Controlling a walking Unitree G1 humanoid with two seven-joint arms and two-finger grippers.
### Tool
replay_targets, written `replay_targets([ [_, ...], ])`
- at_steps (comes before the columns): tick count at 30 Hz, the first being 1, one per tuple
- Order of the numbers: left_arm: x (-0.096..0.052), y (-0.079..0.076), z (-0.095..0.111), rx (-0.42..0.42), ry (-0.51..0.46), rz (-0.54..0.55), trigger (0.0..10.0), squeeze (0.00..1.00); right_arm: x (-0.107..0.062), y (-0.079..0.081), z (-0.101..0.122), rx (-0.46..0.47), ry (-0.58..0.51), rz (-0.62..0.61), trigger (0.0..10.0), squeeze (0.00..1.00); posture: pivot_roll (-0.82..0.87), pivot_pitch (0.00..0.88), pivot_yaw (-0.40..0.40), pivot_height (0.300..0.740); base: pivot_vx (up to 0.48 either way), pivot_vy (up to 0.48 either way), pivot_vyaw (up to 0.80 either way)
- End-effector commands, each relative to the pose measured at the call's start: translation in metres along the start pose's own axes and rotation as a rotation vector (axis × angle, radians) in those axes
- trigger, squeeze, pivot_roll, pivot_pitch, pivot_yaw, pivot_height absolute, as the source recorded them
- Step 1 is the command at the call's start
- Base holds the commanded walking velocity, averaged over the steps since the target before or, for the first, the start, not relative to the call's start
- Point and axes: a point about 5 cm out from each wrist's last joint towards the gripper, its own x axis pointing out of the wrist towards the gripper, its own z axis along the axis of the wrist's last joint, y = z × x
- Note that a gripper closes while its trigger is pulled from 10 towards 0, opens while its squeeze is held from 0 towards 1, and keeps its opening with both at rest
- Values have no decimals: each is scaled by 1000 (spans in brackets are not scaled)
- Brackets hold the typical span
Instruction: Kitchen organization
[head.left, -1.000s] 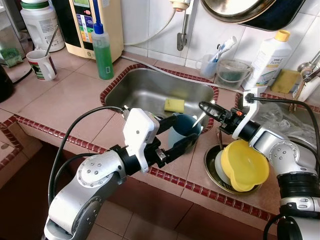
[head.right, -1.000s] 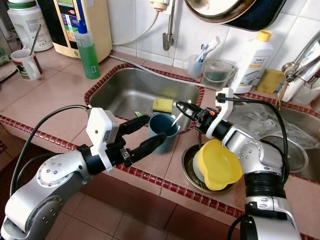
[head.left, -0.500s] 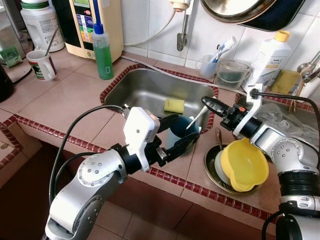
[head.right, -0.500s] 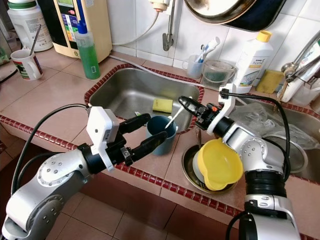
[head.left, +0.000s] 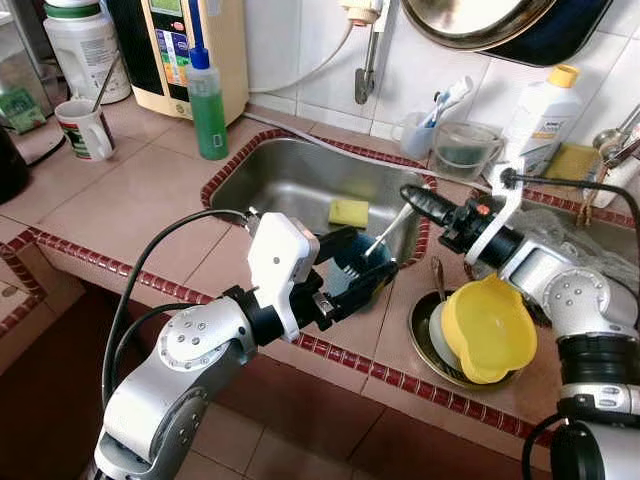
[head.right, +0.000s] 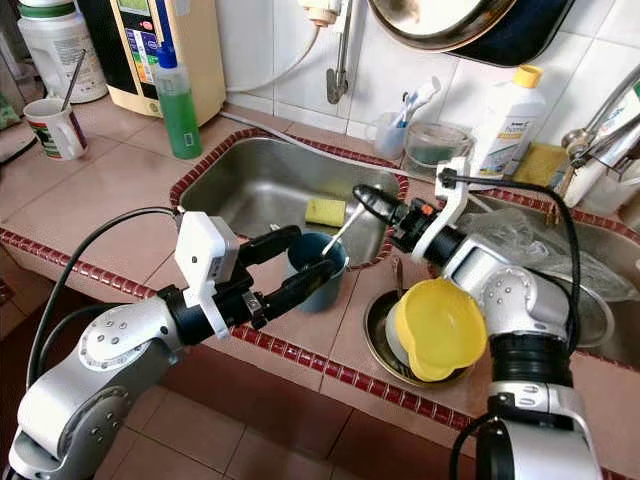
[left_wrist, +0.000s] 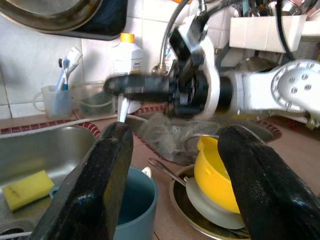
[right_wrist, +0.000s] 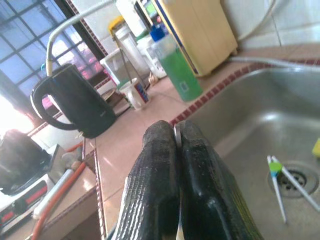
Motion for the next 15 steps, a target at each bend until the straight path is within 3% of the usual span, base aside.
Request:
replay_targets([
  [1, 3, -2, 1, 17, -2, -20, 10000, 0, 0, 6, 17, -37, -37, 27, 10000, 0, -23, 2, -74, 740, 0, 0, 0],
  [15, 7, 1, 2, 18, -13, -14, 10000, 0, 2, 19, 44, -58, -79, 101, 10000, 0, -30, 4, -71, 740, 0, 0, 0],
])
